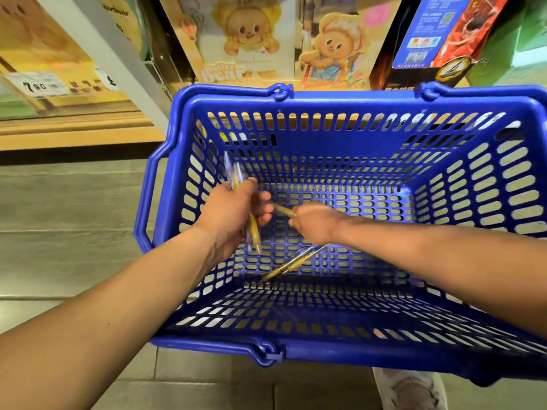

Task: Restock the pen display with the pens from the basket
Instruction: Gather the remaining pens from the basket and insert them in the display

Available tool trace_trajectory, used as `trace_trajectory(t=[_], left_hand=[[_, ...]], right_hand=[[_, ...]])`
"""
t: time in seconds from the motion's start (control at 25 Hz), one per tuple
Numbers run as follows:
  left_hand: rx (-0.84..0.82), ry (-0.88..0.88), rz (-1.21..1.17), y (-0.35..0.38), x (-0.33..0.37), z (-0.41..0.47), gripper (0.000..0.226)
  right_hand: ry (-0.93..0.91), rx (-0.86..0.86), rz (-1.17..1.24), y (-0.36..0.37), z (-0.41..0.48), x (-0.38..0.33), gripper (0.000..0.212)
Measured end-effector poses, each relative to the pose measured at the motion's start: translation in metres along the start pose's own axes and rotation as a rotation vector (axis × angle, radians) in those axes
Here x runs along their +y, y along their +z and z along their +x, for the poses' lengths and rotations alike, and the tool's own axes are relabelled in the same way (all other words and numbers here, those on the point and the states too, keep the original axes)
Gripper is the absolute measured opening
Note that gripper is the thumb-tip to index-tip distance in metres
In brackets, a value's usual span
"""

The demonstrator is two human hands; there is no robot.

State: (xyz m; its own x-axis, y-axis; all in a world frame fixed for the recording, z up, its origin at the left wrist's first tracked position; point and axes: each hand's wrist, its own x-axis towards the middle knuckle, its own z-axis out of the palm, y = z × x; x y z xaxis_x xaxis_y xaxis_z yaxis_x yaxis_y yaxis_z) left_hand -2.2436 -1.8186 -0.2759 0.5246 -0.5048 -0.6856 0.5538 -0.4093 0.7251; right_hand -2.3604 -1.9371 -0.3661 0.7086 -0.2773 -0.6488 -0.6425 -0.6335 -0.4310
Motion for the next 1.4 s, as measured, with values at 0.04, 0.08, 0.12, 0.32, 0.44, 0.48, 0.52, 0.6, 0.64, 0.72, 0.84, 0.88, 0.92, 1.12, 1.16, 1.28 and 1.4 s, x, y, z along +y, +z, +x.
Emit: trace_trajectory(t=[0.04, 0.08, 0.12, 0.32, 0.44, 0.48, 0.52, 0.6, 0.64, 0.72, 0.84, 0.88, 0.92, 1.12, 1.16, 1.28, 1.4], left_hand=[[0.037, 0.006, -0.014, 0.000, -0.002, 0.003, 0.013], [0.063, 0.011, -0.019, 0.002, -0.003, 0.006, 0.017], [0.079, 0.018, -0.014, 0.004, -0.004, 0.008, 0.020], [0.059, 0.007, 0.049, 0.027, -0.012, 0.009, 0.037], [0.048, -0.015, 0.011, 0.034, -0.012, 0.009, 0.045], [0.033, -0.015, 0.008, 0.036, -0.011, 0.008, 0.047], [0.016, -0.013, 0.013, 0.038, -0.010, 0.007, 0.047], [-0.018, -0.010, 0.008, 0.041, -0.009, 0.002, 0.045], [-0.027, -0.009, 0.003, 0.043, -0.009, 0.000, 0.042], [-0.010, -0.001, 0.009, 0.045, -0.010, -0.001, 0.035], [0.042, 0.013, -0.039, 0.045, -0.008, 0.003, 0.026], [0.053, 0.019, -0.062, 0.043, -0.006, 0.005, 0.019], [0.070, 0.030, -0.066, 0.040, -0.003, 0.006, 0.014], [0.048, 0.038, -0.063, 0.028, 0.000, 0.007, 0.013], [0.037, 0.035, -0.053, 0.028, 0.000, 0.008, 0.013], [-0.008, 0.036, -0.022, 0.026, -0.001, 0.006, 0.010], [-0.039, 0.035, 0.003, 0.022, -0.001, 0.004, 0.019]], right_hand=[[0.009, 0.048, 0.230, -0.007, -0.006, -0.004, 0.019], [0.010, 0.100, 0.429, -0.013, -0.013, -0.011, 0.020], [-0.011, 0.150, 0.544, -0.018, -0.020, -0.020, 0.023], [-0.080, 0.143, 0.402, -0.031, -0.042, -0.051, 0.024], [-0.015, 0.123, 0.403, -0.037, -0.049, -0.052, 0.026], [-0.002, 0.123, 0.399, -0.039, -0.051, -0.052, 0.029], [-0.001, 0.112, 0.393, -0.042, -0.052, -0.051, 0.030], [-0.026, 0.051, 0.410, -0.047, -0.052, -0.048, 0.031], [-0.045, 0.008, 0.418, -0.049, -0.050, -0.046, 0.030], [-0.097, -0.084, 0.426, -0.049, -0.047, -0.043, 0.037], [-0.120, -0.244, 0.599, -0.047, -0.043, -0.036, 0.060], [-0.108, -0.273, 0.722, -0.049, -0.041, -0.029, 0.054], [-0.095, -0.266, 0.794, -0.050, -0.037, -0.019, 0.045], [-0.074, -0.150, -0.136, -0.020, -0.028, 0.034, 0.049], [-0.095, -0.179, -0.281, -0.003, -0.027, 0.039, 0.062], [-0.331, -0.013, -0.645, 0.034, -0.020, 0.042, 0.074], [-0.445, -0.028, -0.740, 0.038, -0.015, 0.040, 0.065]])
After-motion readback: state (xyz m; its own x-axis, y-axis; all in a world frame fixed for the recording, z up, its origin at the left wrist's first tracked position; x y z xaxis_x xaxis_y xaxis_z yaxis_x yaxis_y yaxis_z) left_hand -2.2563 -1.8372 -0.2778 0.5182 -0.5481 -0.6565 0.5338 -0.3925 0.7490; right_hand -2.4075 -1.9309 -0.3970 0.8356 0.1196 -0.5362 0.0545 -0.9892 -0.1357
